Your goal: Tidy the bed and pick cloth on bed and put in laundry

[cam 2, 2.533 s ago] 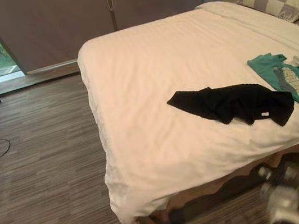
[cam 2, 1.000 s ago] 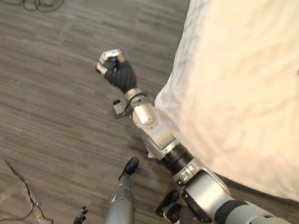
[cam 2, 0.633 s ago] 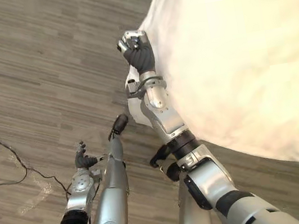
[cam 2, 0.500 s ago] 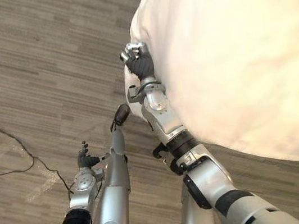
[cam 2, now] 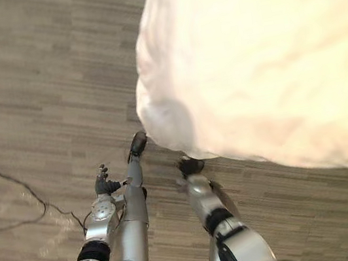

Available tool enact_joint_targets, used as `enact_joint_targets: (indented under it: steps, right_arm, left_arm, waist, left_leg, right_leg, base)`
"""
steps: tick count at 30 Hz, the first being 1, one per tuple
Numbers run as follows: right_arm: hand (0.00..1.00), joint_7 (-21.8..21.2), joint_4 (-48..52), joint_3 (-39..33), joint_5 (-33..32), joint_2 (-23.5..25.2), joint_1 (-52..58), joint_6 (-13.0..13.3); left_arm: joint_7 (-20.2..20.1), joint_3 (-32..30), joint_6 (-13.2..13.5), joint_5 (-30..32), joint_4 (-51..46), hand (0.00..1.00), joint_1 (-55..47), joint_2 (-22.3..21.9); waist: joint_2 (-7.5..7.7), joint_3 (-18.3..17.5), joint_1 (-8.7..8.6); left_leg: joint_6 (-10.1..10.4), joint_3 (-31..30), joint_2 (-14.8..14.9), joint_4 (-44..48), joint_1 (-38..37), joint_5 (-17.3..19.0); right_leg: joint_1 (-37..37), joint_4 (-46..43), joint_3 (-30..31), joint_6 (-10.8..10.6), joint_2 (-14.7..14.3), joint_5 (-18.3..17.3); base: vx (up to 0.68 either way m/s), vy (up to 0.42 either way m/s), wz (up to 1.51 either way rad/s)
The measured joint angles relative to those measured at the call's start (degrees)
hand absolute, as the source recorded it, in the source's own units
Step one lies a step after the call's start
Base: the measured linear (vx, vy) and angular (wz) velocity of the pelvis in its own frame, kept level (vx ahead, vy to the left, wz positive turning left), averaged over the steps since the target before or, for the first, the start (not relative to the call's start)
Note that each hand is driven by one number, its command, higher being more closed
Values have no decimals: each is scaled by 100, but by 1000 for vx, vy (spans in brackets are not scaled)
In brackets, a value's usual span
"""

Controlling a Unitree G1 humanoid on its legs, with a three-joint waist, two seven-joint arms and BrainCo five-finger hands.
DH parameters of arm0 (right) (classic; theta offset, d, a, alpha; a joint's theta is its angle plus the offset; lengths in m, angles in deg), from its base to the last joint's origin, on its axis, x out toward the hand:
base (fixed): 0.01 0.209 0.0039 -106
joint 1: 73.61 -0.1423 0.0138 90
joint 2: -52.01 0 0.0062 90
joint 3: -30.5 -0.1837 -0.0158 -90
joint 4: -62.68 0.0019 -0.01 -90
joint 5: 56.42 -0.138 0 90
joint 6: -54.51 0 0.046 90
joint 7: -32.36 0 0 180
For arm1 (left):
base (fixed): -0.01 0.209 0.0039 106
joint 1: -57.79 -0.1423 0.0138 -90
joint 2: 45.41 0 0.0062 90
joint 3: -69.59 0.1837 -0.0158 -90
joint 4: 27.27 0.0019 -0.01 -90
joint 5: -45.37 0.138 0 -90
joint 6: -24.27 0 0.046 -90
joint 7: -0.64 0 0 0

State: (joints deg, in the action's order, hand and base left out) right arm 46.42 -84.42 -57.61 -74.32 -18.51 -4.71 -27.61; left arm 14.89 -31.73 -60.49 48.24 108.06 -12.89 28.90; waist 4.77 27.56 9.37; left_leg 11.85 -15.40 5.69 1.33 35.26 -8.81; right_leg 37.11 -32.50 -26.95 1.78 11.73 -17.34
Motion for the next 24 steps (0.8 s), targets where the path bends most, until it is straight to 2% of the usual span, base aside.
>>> enact_joint_targets:
  steps: [1,3,5,8,10,13,17,19,24]
  right_arm:
    - [100,-18,18,-116,-4,-39,160,-1]
    - [100,-90,246,-558,-158,-74,809,1]
    - [100,-162,389,-801,-211,-72,1129,-3]
    - [100,-309,586,-1252,-211,-118,1786,-70]
    - [100,-371,675,-1583,-210,-129,2088,-119]
    - [100,-359,995,-2289,-211,-238,2372,-247]
    - [100,-189,1859,-2807,-213,-572,2293,-269]
    - [100,-2,2377,-2860,-212,-741,2139,-262]
    - [100,409,3489,-2504,76,-836,1605,-122]
  left_arm:
    - [-34,-21,1,-11,46,0,-2,2]
    - [-90,-41,-70,-63,160,0,-76,2]
    - [-183,-35,-98,-120,160,0,-124,14]
    - [-314,19,-133,-99,210,0,-497,18]
    - [-337,92,-185,-89,343,0,-683,23]
    - [-506,172,-235,106,383,0,-1092,25]
    - [-555,161,-280,115,559,0,-1408,48]
    - [-556,106,-288,116,560,0,-1569,68]
    - [-535,64,-357,93,817,0,-1882,206]
  waist:
    - [-6,-29,-53]
    - [-7,-387,-243]
    - [1,-524,-287]
    - [-4,-1169,-399]
    - [-40,-1473,-465]
    - [-174,-2063,-593]
    - [-379,-2379,-751]
    - [-453,-2429,-852]
    - [-477,-2461,-938]
  left_leg:
    - [-21,85,14,-2,-100,13]
    - [-111,322,83,-15,-405,86]
    - [-160,514,142,-28,-738,163]
    - [-264,956,191,-21,-1311,380]
    - [-338,1252,202,-22,-1671,495]
    - [-428,1632,226,-29,-2146,717]
    - [-512,1898,190,-145,-2542,816]
    - [-539,1961,128,-196,-2702,832]
    - [-604,1966,-40,-264,-2937,870]
  right_leg:
    - [-82,52,63,-13,-28,36]
    - [-313,271,260,-52,-150,147]
    - [-594,420,399,-79,-233,206]
    - [-1070,721,714,-157,-359,306]
    - [-1408,910,860,-217,-393,348]
    - [-1911,1402,1141,-345,-505,528]
    - [-2365,1995,1399,-472,-567,829]
    - [-2597,2309,1495,-534,-580,1018]
    - [-3178,3285,1631,-667,-584,1584]
  base:
    - [-36,60,-71]
    - [0,45,-61]
    - [32,21,-52]
    - [97,35,-60]
    - [132,58,-50]
    - [151,93,-53]
    - [77,104,-39]
    - [51,114,-27]
    - [9,98,-11]
